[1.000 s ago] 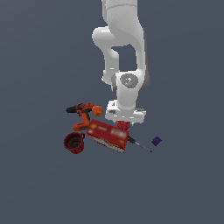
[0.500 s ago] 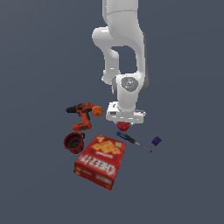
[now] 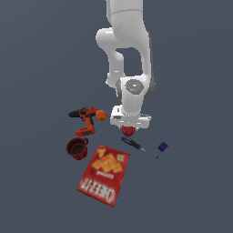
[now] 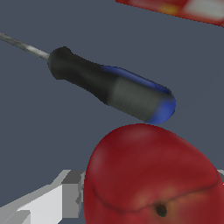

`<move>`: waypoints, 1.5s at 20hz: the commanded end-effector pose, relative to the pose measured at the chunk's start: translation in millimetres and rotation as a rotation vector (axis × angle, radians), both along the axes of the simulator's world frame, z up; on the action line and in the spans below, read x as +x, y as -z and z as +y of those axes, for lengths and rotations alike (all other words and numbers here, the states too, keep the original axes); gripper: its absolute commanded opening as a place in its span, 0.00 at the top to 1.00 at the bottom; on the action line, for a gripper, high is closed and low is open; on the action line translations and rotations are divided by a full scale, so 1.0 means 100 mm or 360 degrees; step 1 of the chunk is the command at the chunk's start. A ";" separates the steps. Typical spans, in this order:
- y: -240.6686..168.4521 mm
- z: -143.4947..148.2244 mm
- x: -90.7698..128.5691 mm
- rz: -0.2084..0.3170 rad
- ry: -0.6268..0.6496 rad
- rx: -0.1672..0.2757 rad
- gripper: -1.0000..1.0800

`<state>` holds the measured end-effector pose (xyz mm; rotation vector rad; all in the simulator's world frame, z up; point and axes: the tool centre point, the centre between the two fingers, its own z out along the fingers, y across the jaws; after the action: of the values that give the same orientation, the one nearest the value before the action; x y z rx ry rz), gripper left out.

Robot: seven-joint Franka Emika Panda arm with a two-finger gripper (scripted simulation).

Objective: Pick up a designated object from a clutter of objects.

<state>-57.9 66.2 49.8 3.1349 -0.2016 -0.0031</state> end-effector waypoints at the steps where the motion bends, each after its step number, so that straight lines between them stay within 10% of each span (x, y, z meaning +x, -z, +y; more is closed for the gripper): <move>1: -0.06 -0.03 0.01 -0.0004 0.0000 0.0000 1.00; 30: -2.39 -1.18 0.23 -0.0004 0.0001 0.0006 1.00</move>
<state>-35.9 -44.4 272.5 3.1385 -0.2033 -0.0025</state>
